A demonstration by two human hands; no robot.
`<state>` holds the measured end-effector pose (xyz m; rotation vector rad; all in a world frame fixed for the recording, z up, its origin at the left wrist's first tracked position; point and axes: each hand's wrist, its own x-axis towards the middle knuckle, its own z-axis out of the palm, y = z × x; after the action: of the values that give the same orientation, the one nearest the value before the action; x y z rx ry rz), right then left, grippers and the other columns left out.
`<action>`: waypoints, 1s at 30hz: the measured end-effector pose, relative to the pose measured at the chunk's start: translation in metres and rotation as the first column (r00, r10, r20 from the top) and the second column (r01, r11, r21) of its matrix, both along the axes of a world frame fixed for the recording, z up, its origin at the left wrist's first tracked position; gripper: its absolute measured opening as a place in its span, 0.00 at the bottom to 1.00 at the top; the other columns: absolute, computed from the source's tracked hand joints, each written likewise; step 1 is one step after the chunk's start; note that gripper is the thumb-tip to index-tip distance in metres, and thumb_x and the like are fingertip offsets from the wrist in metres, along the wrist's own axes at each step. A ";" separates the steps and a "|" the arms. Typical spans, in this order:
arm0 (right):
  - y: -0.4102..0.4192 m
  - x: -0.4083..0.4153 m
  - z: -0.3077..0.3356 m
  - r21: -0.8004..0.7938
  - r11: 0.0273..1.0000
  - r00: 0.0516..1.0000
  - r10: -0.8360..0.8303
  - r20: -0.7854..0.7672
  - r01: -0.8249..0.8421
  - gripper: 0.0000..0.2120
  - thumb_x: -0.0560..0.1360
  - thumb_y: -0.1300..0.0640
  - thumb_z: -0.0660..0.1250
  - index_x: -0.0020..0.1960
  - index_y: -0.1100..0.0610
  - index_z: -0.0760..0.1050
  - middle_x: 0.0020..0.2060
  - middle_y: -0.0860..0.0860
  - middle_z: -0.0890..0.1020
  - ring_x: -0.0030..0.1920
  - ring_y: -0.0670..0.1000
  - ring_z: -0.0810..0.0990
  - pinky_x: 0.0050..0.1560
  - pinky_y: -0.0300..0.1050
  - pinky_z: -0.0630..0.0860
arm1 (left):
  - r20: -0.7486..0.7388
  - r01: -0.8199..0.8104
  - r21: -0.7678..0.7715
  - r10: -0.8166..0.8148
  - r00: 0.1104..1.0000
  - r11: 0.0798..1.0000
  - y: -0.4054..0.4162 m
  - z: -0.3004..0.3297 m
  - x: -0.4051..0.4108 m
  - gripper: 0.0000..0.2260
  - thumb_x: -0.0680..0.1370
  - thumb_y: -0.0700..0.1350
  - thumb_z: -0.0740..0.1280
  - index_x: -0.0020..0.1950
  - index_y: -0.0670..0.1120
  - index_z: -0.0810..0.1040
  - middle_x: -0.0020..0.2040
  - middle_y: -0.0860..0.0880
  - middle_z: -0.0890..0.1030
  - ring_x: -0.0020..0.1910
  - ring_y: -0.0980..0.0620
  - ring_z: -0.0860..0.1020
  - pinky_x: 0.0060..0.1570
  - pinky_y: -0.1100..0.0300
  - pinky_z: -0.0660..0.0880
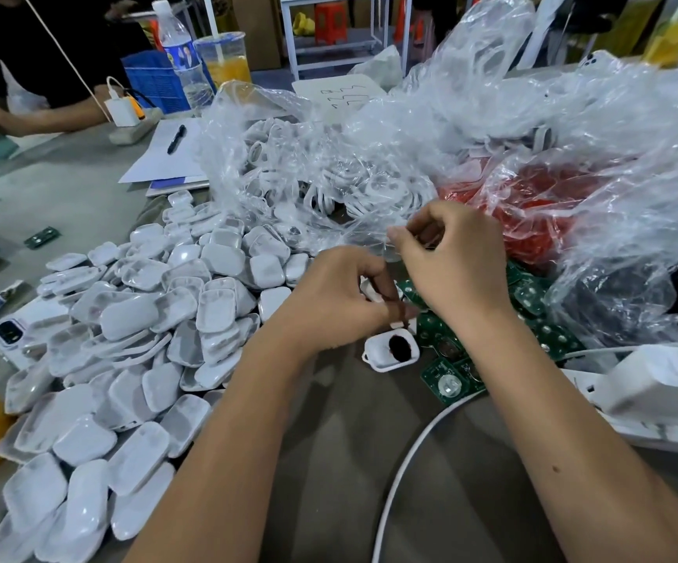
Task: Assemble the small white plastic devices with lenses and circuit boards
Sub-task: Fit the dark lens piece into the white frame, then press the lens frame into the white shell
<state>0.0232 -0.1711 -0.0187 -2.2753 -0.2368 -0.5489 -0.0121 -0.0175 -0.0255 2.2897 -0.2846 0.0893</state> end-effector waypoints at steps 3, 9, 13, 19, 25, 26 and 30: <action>0.008 0.013 0.029 -0.024 0.999 0.999 -0.046 0.027 0.047 0.07 0.78 0.52 0.75 0.44 0.53 0.82 0.36 0.46 0.82 0.36 0.46 0.81 0.36 0.37 0.73 | 0.122 -0.104 -0.131 0.120 0.985 0.986 -0.008 0.003 0.009 0.11 0.71 0.50 0.80 0.33 0.50 0.81 0.33 0.56 0.79 0.35 0.62 0.75 0.34 0.68 0.65; 0.004 0.109 0.077 -0.319 0.908 0.942 -0.319 -0.104 0.272 0.05 0.73 0.68 0.68 0.44 0.59 0.75 0.39 0.56 0.78 0.47 0.62 0.80 0.44 0.49 0.77 | 0.155 -0.256 -0.172 0.282 0.947 0.951 -0.025 0.023 0.055 0.12 0.74 0.51 0.77 0.35 0.48 0.81 0.28 0.58 0.78 0.28 0.63 0.73 0.31 0.62 0.66; -0.006 0.146 0.056 -0.578 0.801 0.905 -0.350 -0.242 0.155 0.13 0.76 0.67 0.65 0.60 0.65 0.79 0.60 0.64 0.81 0.61 0.66 0.81 0.55 0.53 0.77 | 0.202 -0.304 -0.129 0.325 0.924 0.944 -0.034 0.032 0.083 0.11 0.75 0.47 0.76 0.35 0.45 0.82 0.33 0.51 0.82 0.39 0.55 0.82 0.43 0.55 0.79; -0.002 0.162 0.074 -0.803 0.588 0.890 -0.307 -0.337 -0.101 0.08 0.69 0.67 0.71 0.36 0.61 0.72 0.34 0.56 0.74 0.32 0.54 0.74 0.33 0.47 0.71 | 0.203 -0.311 -0.043 0.313 0.928 0.950 -0.033 0.029 0.104 0.12 0.75 0.50 0.75 0.35 0.46 0.81 0.33 0.51 0.82 0.36 0.52 0.80 0.38 0.56 0.78; -0.013 0.155 0.081 -0.658 0.742 0.921 -0.334 -0.201 0.125 0.06 0.72 0.70 0.68 0.40 0.66 0.70 0.42 0.60 0.76 0.36 0.57 0.76 0.41 0.47 0.72 | 0.194 -0.294 -0.101 0.308 0.931 0.951 -0.031 0.023 0.093 0.12 0.75 0.49 0.76 0.34 0.47 0.80 0.32 0.53 0.81 0.36 0.54 0.80 0.39 0.60 0.75; -0.012 0.151 0.085 -0.574 0.788 0.922 -0.362 -0.136 0.224 0.06 0.73 0.70 0.68 0.44 0.65 0.71 0.45 0.60 0.76 0.42 0.59 0.79 0.43 0.48 0.73 | 0.192 -0.297 -0.136 0.319 0.928 0.945 -0.030 0.023 0.089 0.12 0.76 0.49 0.76 0.34 0.47 0.81 0.32 0.53 0.81 0.36 0.54 0.80 0.39 0.60 0.75; 0.000 0.125 0.107 -0.132 0.934 0.941 -0.337 -0.023 0.331 0.11 0.75 0.64 0.74 0.57 0.57 0.83 0.53 0.55 0.85 0.54 0.57 0.85 0.49 0.47 0.82 | 0.220 -0.339 -0.275 0.402 0.889 0.900 -0.025 0.020 0.069 0.12 0.77 0.50 0.74 0.37 0.45 0.81 0.35 0.53 0.82 0.37 0.53 0.80 0.41 0.57 0.75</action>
<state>0.1485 -0.1712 0.0880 -2.4661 0.1478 -0.6702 0.0566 -0.0426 -0.0057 2.0695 0.0345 0.6099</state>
